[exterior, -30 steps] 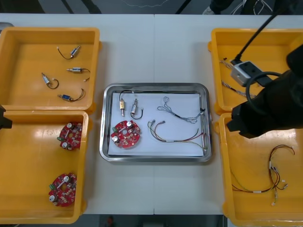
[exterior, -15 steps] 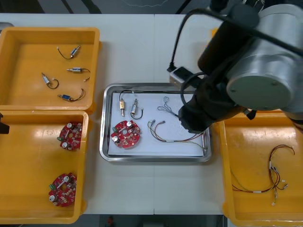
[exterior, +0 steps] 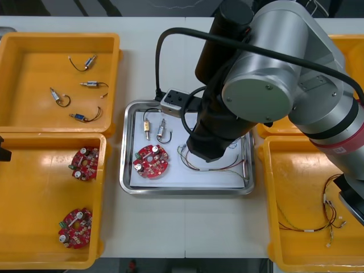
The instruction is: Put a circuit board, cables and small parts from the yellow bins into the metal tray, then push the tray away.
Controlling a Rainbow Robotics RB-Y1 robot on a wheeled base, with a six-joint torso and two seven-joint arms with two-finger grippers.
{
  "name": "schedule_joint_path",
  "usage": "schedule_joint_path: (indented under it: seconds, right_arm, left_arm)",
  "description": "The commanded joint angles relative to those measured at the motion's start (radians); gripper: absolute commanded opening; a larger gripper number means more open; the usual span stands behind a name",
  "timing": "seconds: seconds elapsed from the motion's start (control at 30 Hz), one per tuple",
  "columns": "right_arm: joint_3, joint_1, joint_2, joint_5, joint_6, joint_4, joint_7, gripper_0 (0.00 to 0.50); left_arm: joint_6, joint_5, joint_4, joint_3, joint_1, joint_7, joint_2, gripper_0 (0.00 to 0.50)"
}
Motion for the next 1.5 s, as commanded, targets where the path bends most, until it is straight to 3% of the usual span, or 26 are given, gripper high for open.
schedule_joint_path:
  seconds: [0.03, 0.57, 0.9, 1.27, 1.5]
  right_arm:
    - [0.09, -0.039, 0.014, 0.041, -0.036, -0.013, 0.063, 0.5]
    - [0.265, 0.053, 0.015, 0.104, -0.171, -0.05, 0.109, 0.5]
    - [0.419, 0.101, 0.015, 0.272, -0.212, -0.084, 0.121, 0.5]
    - [0.518, 0.138, 0.015, 0.371, -0.258, -0.081, 0.118, 0.5]
    - [0.543, 0.151, 0.017, 0.385, -0.278, -0.045, 0.126, 0.5]
  left_arm:
    - [0.006, 0.007, -0.03, 0.032, 0.014, -0.085, 0.042, 0.5]
    - [0.006, 0.007, -0.03, 0.032, 0.014, -0.085, 0.042, 0.5]
    - [0.006, 0.007, -0.03, 0.032, 0.014, -0.085, 0.042, 0.5]
    - [0.006, 0.007, -0.03, 0.032, 0.014, -0.085, 0.042, 0.5]
    - [0.006, 0.007, -0.03, 0.032, 0.014, -0.085, 0.042, 0.5]
